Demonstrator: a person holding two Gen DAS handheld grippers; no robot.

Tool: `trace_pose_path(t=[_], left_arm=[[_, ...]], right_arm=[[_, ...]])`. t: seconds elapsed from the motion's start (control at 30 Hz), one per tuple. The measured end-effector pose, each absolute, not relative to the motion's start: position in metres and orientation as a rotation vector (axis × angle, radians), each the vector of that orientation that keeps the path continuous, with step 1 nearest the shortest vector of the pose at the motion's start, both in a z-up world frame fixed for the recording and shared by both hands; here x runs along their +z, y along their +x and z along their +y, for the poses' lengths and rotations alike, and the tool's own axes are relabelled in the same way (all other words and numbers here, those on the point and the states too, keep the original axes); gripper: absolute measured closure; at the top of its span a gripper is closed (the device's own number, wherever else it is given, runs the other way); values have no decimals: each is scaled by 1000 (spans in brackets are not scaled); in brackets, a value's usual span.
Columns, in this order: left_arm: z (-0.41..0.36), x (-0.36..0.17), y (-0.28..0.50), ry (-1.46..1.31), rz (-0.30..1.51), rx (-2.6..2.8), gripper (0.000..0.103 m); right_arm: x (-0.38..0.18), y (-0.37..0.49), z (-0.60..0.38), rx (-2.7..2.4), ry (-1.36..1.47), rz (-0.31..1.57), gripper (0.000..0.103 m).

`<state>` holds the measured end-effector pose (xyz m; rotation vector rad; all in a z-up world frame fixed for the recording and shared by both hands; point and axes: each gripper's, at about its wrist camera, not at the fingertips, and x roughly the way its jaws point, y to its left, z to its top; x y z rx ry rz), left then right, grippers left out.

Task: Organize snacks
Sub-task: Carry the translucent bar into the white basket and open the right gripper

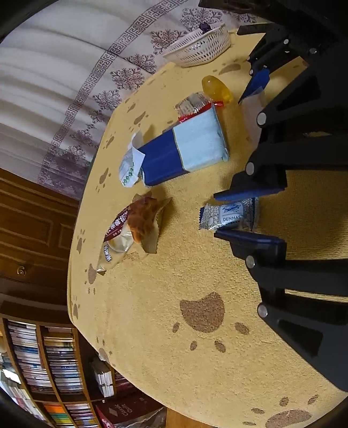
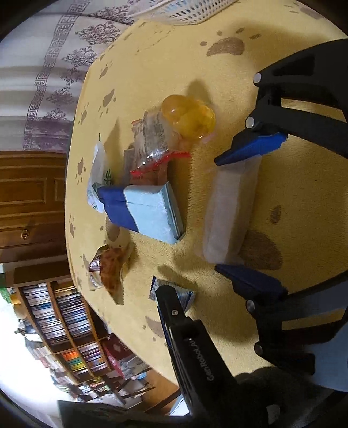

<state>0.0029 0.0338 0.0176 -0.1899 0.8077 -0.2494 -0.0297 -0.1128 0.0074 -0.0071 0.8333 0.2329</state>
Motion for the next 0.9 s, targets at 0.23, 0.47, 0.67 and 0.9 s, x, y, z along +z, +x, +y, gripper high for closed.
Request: trace_pose_path(t=[0.23, 0.47, 0.67, 0.9], left_arm=[[34, 22, -5, -183, 781, -254, 81], [27, 17, -2, -146, 809, -225, 80], [13, 13, 1, -47, 837, -176, 80], [19, 21, -7, -81, 794, -210, 85]], right_arm=[[22, -53, -135, 244, 68, 780, 29], [31, -68, -152, 235, 114, 745, 29], [30, -73, -157, 244, 129, 735, 29], [44, -83, -186, 198, 182, 667, 29]])
